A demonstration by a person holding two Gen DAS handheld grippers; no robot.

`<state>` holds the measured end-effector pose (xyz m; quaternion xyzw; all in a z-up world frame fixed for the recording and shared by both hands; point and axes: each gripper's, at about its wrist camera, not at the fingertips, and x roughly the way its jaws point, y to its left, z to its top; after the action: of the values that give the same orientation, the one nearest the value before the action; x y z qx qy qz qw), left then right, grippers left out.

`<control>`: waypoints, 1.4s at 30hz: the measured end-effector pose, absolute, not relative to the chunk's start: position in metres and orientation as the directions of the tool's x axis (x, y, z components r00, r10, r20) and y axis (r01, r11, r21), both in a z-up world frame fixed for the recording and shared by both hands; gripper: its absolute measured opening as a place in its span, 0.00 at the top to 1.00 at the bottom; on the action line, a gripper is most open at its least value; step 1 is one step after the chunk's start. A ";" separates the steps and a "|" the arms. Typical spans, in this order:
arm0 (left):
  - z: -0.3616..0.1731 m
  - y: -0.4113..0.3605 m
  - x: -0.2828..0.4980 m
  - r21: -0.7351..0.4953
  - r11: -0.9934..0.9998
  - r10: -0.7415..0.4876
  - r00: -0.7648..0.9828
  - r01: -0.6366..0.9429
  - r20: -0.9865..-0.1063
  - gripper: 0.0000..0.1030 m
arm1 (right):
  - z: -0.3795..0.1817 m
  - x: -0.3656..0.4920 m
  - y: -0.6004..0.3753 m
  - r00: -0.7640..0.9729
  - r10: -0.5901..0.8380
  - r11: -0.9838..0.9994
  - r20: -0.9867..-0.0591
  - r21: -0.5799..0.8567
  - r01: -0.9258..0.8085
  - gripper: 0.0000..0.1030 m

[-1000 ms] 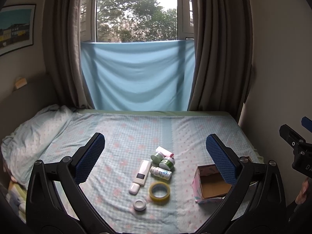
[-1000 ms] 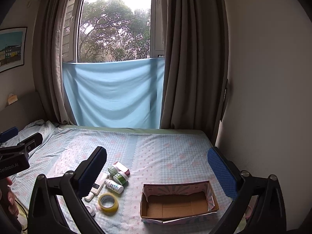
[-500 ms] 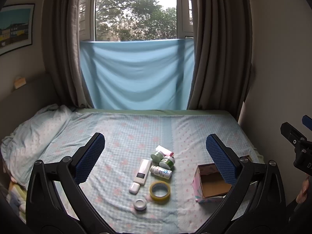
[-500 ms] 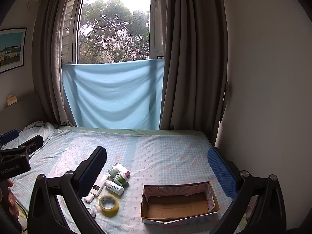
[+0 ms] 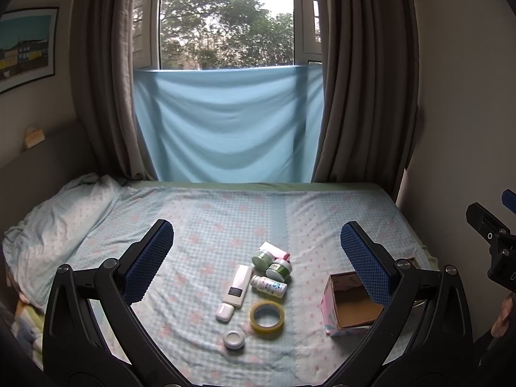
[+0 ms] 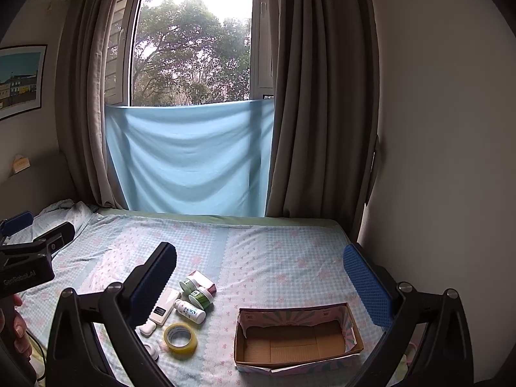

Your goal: Organize rigid objects

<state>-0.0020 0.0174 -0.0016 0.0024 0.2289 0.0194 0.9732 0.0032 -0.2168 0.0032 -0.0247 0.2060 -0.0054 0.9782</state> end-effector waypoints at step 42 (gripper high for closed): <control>-0.051 0.072 0.008 0.024 0.986 0.149 0.792 -0.167 -0.592 0.00 | -0.024 0.043 -0.205 0.876 0.081 0.994 -0.476 -0.025 -0.106 0.00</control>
<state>0.0082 0.0724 -0.0514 -0.0149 0.3111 0.0834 0.9466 0.0428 -0.2046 -0.0244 -0.0252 0.2444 0.0483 0.9681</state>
